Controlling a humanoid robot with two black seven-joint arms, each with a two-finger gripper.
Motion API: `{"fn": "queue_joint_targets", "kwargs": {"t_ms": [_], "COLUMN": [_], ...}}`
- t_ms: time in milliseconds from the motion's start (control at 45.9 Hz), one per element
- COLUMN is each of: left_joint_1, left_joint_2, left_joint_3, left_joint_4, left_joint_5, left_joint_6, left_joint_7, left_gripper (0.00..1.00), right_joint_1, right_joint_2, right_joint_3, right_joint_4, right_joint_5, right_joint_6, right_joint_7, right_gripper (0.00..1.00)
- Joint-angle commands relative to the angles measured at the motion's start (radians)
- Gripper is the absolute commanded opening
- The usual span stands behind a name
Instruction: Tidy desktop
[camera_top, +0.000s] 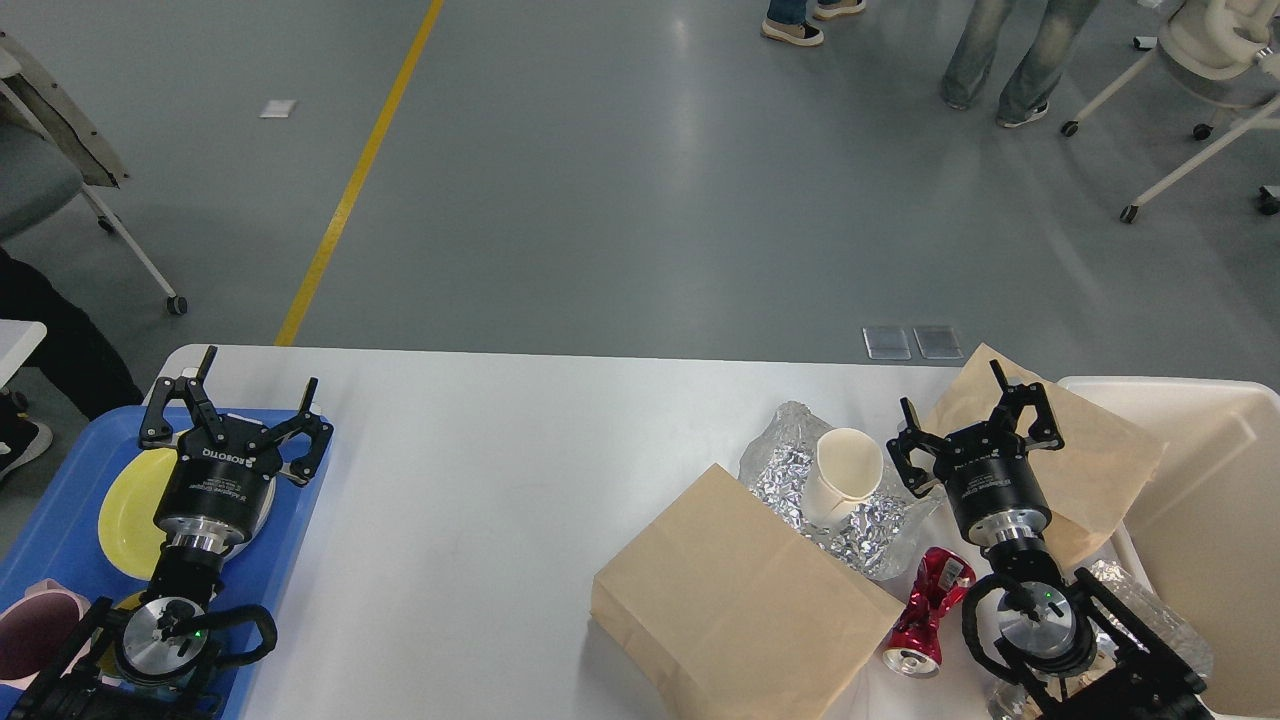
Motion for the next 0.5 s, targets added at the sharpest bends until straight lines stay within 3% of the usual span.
{"fn": "queue_joint_targets", "kwargs": {"t_ms": [0,480], "left_joint_1": [0.000,0.000], "left_joint_2": [0.000,0.000], "left_joint_3": [0.000,0.000], "left_joint_4": [0.000,0.000], "left_joint_5": [0.000,0.000], "left_joint_6": [-0.001,-0.001], "left_joint_7": [0.000,0.000], "left_gripper": [0.96,0.96], "right_joint_1": [0.000,0.000], "right_joint_2": [-0.001,0.000], "right_joint_3": [0.000,0.000], "right_joint_4": [0.000,0.000], "right_joint_5": [0.000,0.000], "right_joint_6": [0.000,0.000], "right_joint_7": [-0.001,-0.001], "right_gripper": [1.00,1.00]}}
